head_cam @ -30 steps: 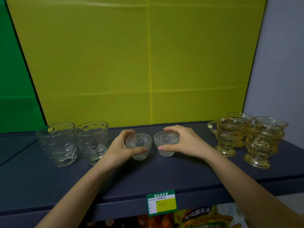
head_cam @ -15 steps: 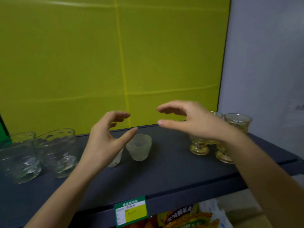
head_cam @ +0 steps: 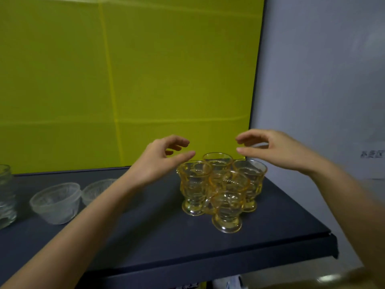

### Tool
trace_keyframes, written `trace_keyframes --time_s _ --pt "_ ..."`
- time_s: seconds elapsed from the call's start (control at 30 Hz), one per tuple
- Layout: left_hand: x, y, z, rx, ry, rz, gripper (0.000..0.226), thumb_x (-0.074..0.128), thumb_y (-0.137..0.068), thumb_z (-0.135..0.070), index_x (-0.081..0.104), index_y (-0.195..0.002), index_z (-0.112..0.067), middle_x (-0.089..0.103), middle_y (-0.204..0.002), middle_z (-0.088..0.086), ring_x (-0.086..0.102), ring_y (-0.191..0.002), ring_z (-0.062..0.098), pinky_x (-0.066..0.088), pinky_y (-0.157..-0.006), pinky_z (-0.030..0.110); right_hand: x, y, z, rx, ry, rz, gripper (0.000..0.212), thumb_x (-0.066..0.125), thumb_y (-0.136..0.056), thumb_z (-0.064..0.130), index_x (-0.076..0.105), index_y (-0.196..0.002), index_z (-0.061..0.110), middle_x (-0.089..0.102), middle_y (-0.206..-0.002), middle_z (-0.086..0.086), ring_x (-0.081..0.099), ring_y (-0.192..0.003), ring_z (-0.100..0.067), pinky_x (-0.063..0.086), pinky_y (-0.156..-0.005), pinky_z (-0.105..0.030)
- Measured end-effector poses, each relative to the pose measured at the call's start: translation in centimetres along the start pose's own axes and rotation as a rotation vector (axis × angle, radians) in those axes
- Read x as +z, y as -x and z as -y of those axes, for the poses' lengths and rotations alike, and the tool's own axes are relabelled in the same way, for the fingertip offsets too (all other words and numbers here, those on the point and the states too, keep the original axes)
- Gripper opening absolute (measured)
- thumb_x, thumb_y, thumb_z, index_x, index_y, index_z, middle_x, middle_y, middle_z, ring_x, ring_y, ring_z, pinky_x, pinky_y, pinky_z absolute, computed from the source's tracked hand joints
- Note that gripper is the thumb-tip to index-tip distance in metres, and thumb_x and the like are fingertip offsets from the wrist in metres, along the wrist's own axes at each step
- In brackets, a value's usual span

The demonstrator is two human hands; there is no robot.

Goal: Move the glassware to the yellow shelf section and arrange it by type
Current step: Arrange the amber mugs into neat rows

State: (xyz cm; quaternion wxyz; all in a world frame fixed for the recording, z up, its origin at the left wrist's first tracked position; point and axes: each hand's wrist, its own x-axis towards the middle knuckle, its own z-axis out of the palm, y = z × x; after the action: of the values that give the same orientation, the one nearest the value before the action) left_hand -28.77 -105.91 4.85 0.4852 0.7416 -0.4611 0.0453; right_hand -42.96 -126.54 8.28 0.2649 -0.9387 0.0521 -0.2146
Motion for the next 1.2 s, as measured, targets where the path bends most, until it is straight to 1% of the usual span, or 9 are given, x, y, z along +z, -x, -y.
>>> trace_keyframes --time_s 0.17,0.27,0.37,0.47,0.53,0.73,0.87,1.0,1.2 --pt "2.8 -3.5 0.1 -0.075 -0.05 0.173 0.046 0.068 -0.077 -0.033 0.056 -0.119 -0.017 0.06 -0.119 -0.002 0.055 -0.11 0.012 0.044 -0.099 0.035 0.6 0.9 -3.1 0.038 -0.038 0.104 0.056 0.065 -0.073 0.045 0.053 -0.124 0.026 0.053 -0.107 0.023 0.053 -0.104 -0.002 0.046 -0.078 -0.006" --pt "3.7 -5.0 0.1 -0.129 -0.078 0.335 0.052 0.066 -0.078 -0.034 0.051 -0.126 -0.019 0.055 -0.13 -0.002 0.053 -0.114 0.01 0.042 -0.098 0.028 1.0 1.2 -4.2 0.045 -0.073 0.121 0.065 0.064 -0.062 0.055 0.054 -0.121 0.03 0.055 -0.109 0.024 0.054 -0.102 0.005 0.045 -0.083 -0.009" --pt "4.0 -6.0 0.1 -0.153 -0.105 0.466 0.055 0.068 -0.076 -0.036 0.051 -0.126 -0.02 0.055 -0.13 -0.004 0.053 -0.114 0.009 0.041 -0.099 0.025 1.2 1.1 -4.9 0.058 -0.125 0.092 0.065 0.066 -0.058 0.054 0.058 -0.118 0.03 0.061 -0.106 0.021 0.06 -0.098 0.003 0.046 -0.087 -0.015" --pt "4.1 -6.6 0.2 -0.154 -0.106 0.491 0.051 0.07 -0.075 -0.033 0.055 -0.122 -0.02 0.058 -0.124 -0.005 0.057 -0.109 0.01 0.044 -0.096 0.024 1.2 0.9 -5.0 0.044 -0.125 0.088 0.063 0.064 -0.058 0.055 0.058 -0.116 0.031 0.06 -0.102 0.025 0.059 -0.093 0.01 0.041 -0.074 0.002" --pt "4.1 -6.9 0.2 -0.144 -0.121 0.481 0.05 0.07 -0.075 -0.034 0.057 -0.121 -0.02 0.06 -0.122 -0.004 0.058 -0.106 0.013 0.046 -0.094 0.026 1.1 0.7 -5.2 0.061 -0.116 0.095 0.065 0.064 -0.058 0.056 0.056 -0.118 0.032 0.058 -0.1 0.027 0.058 -0.093 0.01 0.038 -0.069 0.005" --pt "3.0 -7.3 1.1 -0.123 -0.201 0.451 0.052 0.072 -0.072 -0.04 0.059 -0.116 -0.016 0.062 -0.118 0.0 0.059 -0.098 0.014 0.046 -0.087 0.027 1.1 -0.4 -6.1 0.106 -0.116 0.066 0.071 0.062 -0.059 0.057 0.056 -0.123 0.027 0.064 -0.104 0.015 0.058 -0.097 0.007 0.042 -0.075 -0.005" --pt "1.2 -7.0 1.7 -0.162 -0.254 0.407 0.075 0.068 -0.05 -0.061 0.061 -0.11 -0.018 0.064 -0.111 -0.001 0.061 -0.09 0.014 0.049 -0.084 0.031 1.8 -1.8 -6.1 0.11 -0.102 0.054 0.064 0.067 -0.068 0.049 0.056 -0.125 0.021 0.064 -0.114 0.005 0.06 -0.098 0.002 0.044 -0.076 -0.007" --pt "-0.3 -6.3 2.2 -0.207 -0.235 0.383 0.059 0.073 -0.063 -0.048 0.06 -0.11 -0.014 0.063 -0.11 0.002 0.061 -0.08 0.017 0.051 -0.078 0.034 3.1 -3.6 -5.7 0.1 -0.095 0.045 0.06 0.07 -0.072 0.042 0.056 -0.125 0.017 0.062 -0.119 0.003 0.061 -0.107 -0.014 0.045 -0.086 -0.019" --pt "-2.2 -4.7 3.2 -0.264 -0.175 0.338 0.052 0.075 -0.068 -0.039 0.059 -0.109 -0.012 0.063 -0.11 0.006 0.062 -0.08 0.017 0.051 -0.072 0.031 5.0 -5.5 -4.2 0.056 -0.066 0.092 0.078 0.064 -0.06 0.059 0.056 -0.126 0.018 0.061 -0.121 0.005 0.061 -0.101 -0.01 0.045 -0.093 -0.027"
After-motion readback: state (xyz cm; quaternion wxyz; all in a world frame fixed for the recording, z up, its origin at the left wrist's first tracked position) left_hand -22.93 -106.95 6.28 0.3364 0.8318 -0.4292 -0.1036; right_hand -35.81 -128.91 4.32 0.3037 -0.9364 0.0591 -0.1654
